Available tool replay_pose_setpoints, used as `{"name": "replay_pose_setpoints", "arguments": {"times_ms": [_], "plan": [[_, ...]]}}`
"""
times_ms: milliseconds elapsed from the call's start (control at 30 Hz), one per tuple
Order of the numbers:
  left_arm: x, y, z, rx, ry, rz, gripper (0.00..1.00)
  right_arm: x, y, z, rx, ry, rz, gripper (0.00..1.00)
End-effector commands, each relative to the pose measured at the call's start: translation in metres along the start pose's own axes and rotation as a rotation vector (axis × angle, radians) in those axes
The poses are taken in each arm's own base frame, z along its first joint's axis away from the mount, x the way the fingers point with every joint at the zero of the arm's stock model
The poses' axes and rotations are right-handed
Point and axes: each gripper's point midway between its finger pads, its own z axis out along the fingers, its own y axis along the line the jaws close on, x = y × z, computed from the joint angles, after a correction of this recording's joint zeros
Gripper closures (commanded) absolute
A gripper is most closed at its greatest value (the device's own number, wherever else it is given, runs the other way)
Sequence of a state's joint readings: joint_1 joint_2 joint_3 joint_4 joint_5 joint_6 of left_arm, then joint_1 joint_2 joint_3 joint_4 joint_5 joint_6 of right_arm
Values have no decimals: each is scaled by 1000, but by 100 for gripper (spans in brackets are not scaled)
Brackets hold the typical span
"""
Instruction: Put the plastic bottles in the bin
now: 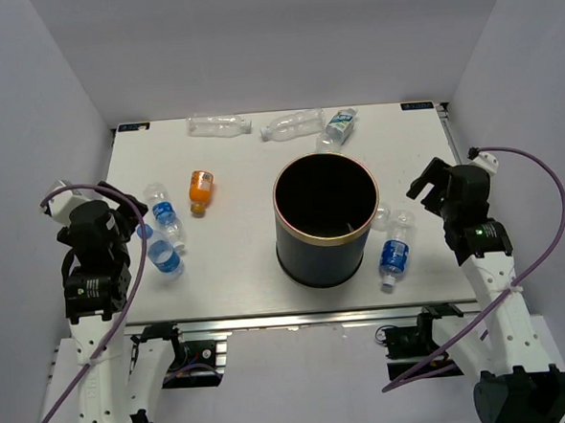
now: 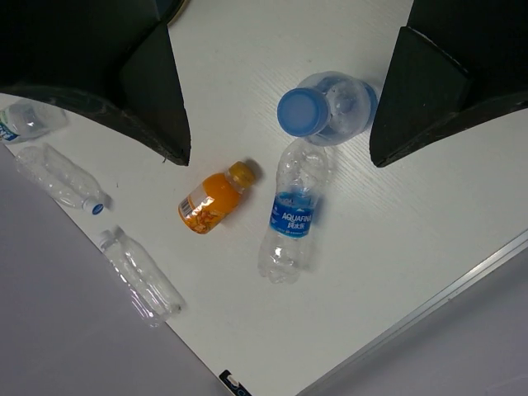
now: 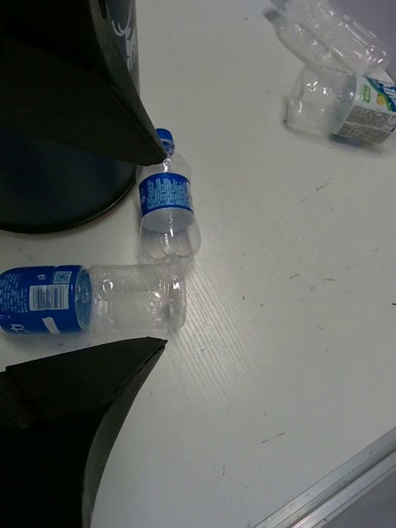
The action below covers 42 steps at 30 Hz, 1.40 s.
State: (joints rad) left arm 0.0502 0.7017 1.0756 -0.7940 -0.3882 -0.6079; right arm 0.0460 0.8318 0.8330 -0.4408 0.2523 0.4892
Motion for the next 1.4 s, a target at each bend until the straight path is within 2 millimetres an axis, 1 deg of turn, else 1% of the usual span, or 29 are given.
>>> {"name": "replay_pose_setpoints", "arguments": {"times_ms": [0,67,100,133,167,200,267,300,333,433,567,633,700,767,833,867,933,967,1000,1033,1067,1100,1167,1200,1233,1267,1300,1333,1367], "plan": [[-3,4,0,-22,-28,-34,2,-29,11,-15,-34,-84,31,11],[-1,2,2,-17,-20,-36,2,-28,7,-17,-22,-96,43,11],[2,2,4,-18,-10,-36,2,-21,4,-15,-17,-83,22,11],[4,3,6,-23,-3,-34,2,-14,6,-15,-40,-55,8,11],[7,4,9,-33,2,-42,2,-2,0,-17,-15,-4,3,11],[7,7,10,-50,-5,-48,2,8,-1,-18,-14,42,2,11],[11,9,13,-56,-7,-57,2,40,-10,-20,8,174,-22,11],[12,9,14,-56,-3,-61,2,51,-10,-20,-1,217,-33,11],[13,8,13,-46,-1,-69,2,71,-14,-18,-1,282,-20,10],[18,-3,16,18,10,-68,2,108,-30,-16,68,398,11,11],[24,2,21,-20,30,-50,2,127,-37,-11,105,437,56,11],[21,1,19,-25,22,-45,2,133,-34,-6,85,447,67,11],[21,2,19,-30,25,-41,2,148,-39,-3,96,477,72,11],[21,2,19,-34,26,-36,2,154,-35,9,62,474,77,11],[22,4,19,-42,27,-34,2,172,-34,17,37,515,79,11],[23,5,19,-50,32,-30,2,171,-32,23,24,498,81,11],[24,7,20,-61,37,-24,2,183,-37,30,40,525,74,11],[25,10,20,-76,47,-15,2,180,-34,37,23,498,73,11],[24,12,20,-91,41,-10,2,185,-37,40,28,499,66,12],[24,14,20,-102,43,-4,2,184,-39,43,36,485,71,14],[26,18,21,-122,50,6,2,182,-40,45,46,473,75,26],[26,22,21,-142,48,10,2,178,-43,47,70,454,70,33],[30,25,21,-164,76,28,2,154,-41,48,87,382,69,48],[32,26,22,-173,85,36,2,136,-46,44,125,316,59,55],[32,27,22,-178,90,40,2,106,-38,42,113,243,44,58],[34,28,22,-185,100,51,2,86,-33,38,103,191,31,65],[34,28,21,-186,104,59,2,62,-23,34,70,128,21,68],[33,26,21,-177,106,64,2,34,-6,25,-2,56,6,68],[33,27,20,-179,111,77,2,-13,21,9,-97,-46,-36,69]]}}
